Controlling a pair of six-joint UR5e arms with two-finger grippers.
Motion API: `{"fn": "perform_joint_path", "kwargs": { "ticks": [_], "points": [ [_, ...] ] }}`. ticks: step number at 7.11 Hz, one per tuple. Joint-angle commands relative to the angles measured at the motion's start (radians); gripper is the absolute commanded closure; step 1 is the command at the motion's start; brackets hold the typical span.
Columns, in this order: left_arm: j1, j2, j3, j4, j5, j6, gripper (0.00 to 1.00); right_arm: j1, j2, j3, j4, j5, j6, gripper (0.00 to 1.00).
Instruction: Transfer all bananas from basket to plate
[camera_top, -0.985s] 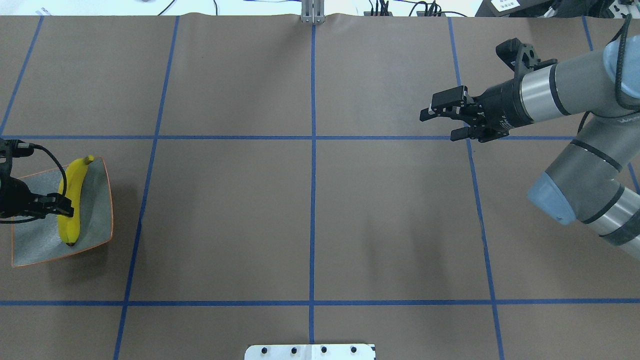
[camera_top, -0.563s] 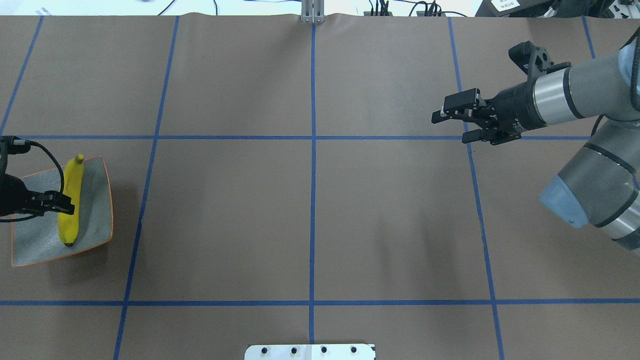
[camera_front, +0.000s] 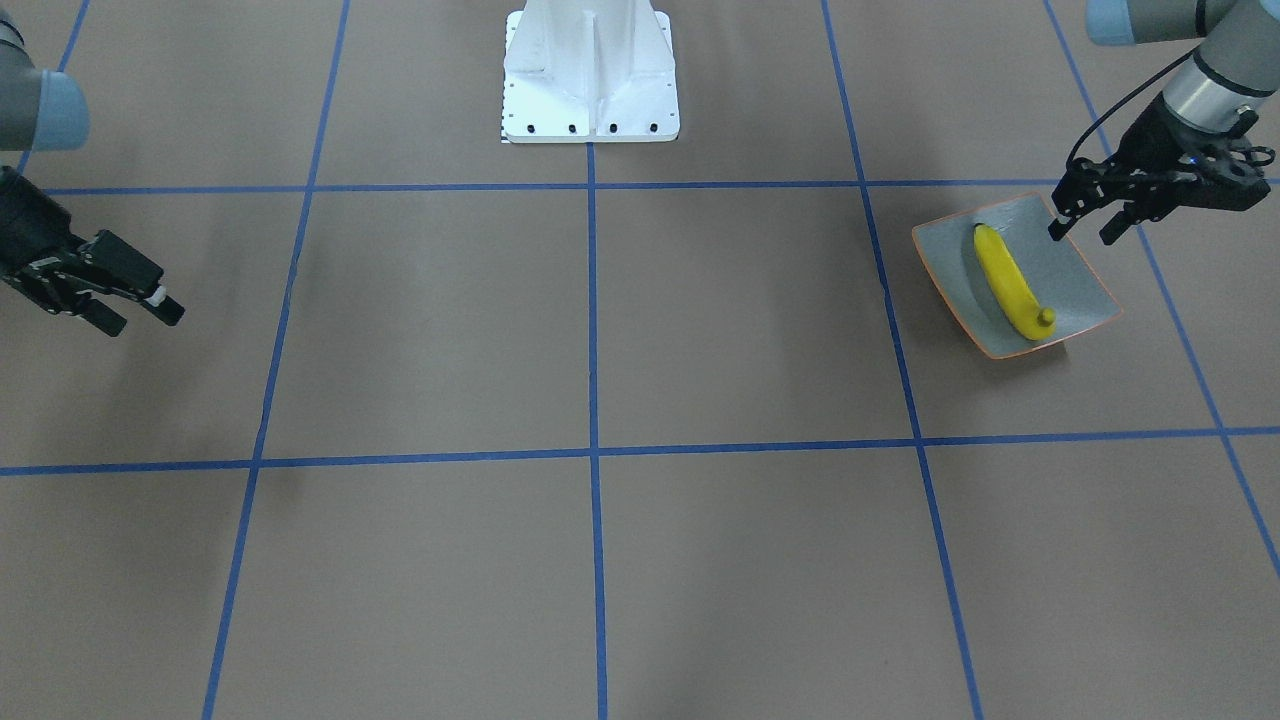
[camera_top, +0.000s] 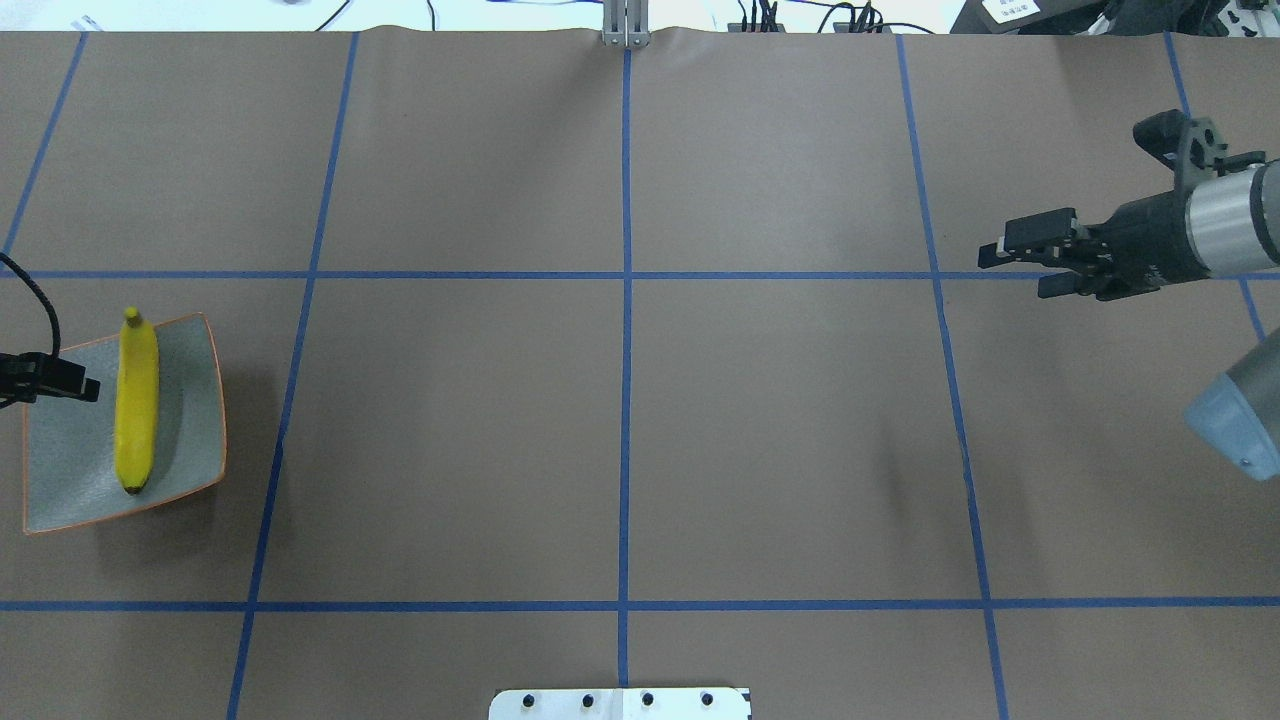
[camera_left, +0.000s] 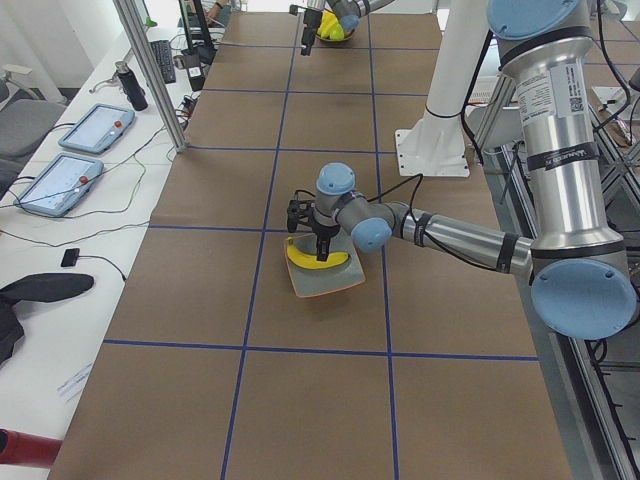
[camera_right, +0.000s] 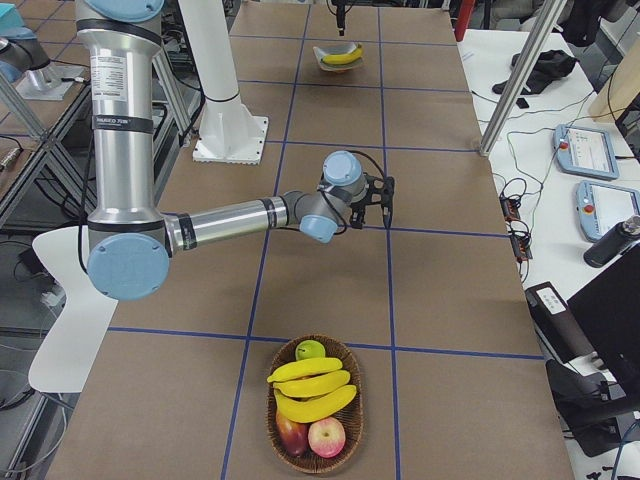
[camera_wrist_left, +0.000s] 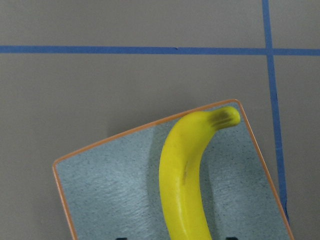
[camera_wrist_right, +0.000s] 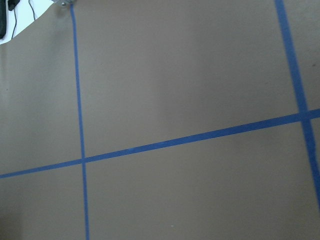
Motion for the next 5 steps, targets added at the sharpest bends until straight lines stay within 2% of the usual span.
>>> {"fn": "perform_joint_path", "kwargs": {
  "ticks": [1,2,3,5],
  "points": [
    [-0.034,0.003,0.002,0.001,-0.014,0.037,0.27,0.185,-0.054,-0.129,-0.002,0.091,-0.273,0.00],
    [-0.034,0.003,0.000,0.001,-0.013,0.037,0.26,0.294,-0.050,-0.225,-0.009,0.167,-0.446,0.00],
    [-0.034,0.003,0.002,0.001,-0.013,0.037,0.25,0.354,-0.051,-0.294,-0.011,0.206,-0.557,0.00],
    [-0.033,0.002,0.005,0.001,-0.008,0.037,0.23,0.391,-0.077,-0.317,-0.020,0.209,-0.668,0.00]
  ]
}}
